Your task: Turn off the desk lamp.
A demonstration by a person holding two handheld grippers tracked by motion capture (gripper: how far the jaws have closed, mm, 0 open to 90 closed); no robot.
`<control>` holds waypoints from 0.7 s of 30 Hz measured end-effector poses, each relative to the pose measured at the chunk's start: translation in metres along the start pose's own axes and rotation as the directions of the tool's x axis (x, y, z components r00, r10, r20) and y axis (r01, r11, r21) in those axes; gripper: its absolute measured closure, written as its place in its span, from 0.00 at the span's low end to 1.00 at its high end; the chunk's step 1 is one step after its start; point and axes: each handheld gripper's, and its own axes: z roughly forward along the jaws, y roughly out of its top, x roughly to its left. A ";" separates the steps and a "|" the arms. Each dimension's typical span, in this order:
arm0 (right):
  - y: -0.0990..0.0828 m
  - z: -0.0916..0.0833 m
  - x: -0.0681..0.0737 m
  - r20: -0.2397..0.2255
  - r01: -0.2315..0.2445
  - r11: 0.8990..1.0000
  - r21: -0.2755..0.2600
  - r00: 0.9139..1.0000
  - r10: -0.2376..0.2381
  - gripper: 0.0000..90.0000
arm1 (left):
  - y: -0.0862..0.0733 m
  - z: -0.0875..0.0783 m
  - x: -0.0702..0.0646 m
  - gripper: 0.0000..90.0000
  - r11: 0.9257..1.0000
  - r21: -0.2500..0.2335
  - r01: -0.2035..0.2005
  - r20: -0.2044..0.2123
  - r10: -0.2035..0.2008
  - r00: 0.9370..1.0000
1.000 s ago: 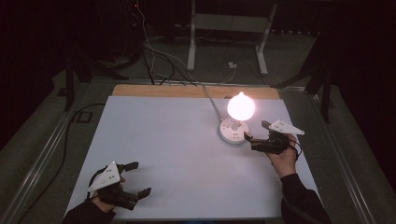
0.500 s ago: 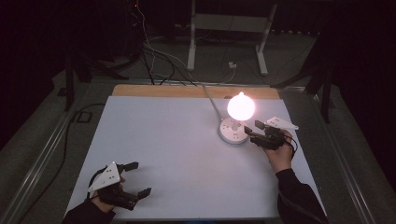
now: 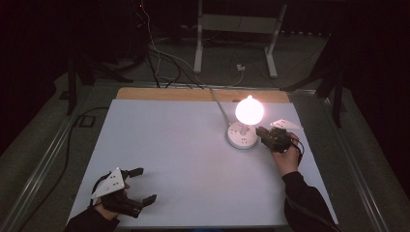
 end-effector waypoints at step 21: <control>-0.008 0.020 0.004 0.002 -0.010 0.999 0.044 1.000 0.010 0.99 | 0.000 0.000 0.000 0.01 1.000 -0.003 0.001 0.003 -0.001 1.000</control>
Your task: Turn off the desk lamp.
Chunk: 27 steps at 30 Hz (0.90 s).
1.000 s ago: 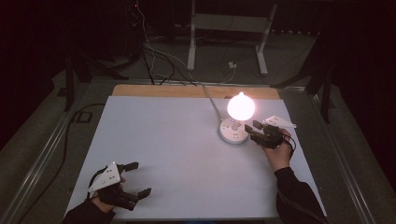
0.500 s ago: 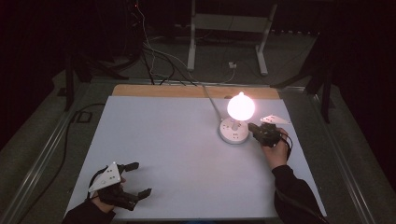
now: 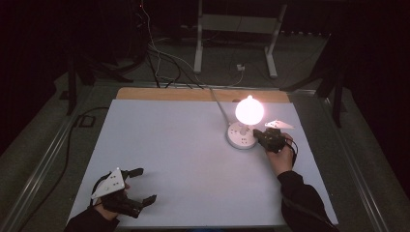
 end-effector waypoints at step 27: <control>0.000 0.003 0.006 0.060 0.072 0.997 -0.002 0.996 -0.071 0.99 | 0.000 0.000 0.000 0.01 1.000 0.000 0.000 0.002 0.000 1.000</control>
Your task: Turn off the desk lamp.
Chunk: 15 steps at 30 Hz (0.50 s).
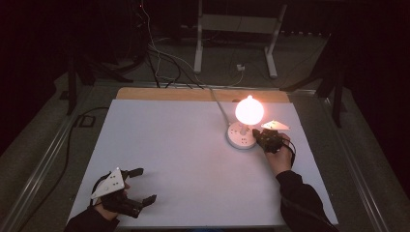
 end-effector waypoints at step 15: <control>0.015 -0.021 -0.004 0.003 -0.025 0.995 -0.099 1.000 0.025 0.99 | 0.000 0.001 0.000 0.01 1.000 0.001 0.002 0.000 -0.002 1.000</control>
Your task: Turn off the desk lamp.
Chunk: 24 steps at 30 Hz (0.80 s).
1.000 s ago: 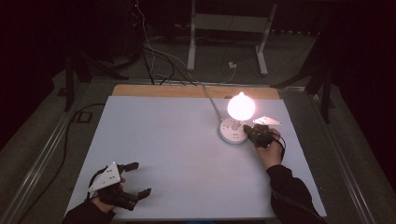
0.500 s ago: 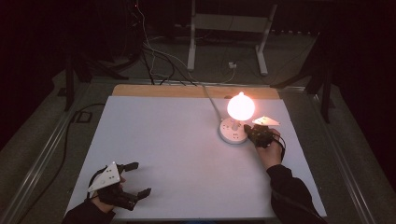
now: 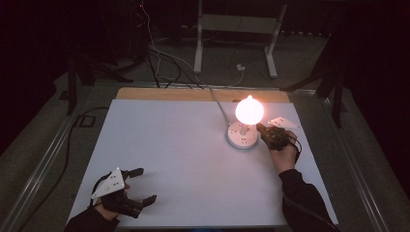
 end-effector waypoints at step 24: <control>-0.020 0.022 0.006 0.000 0.024 0.995 0.093 1.000 -0.024 0.99 | 0.000 0.000 0.000 0.01 1.000 0.001 0.000 0.002 0.000 1.000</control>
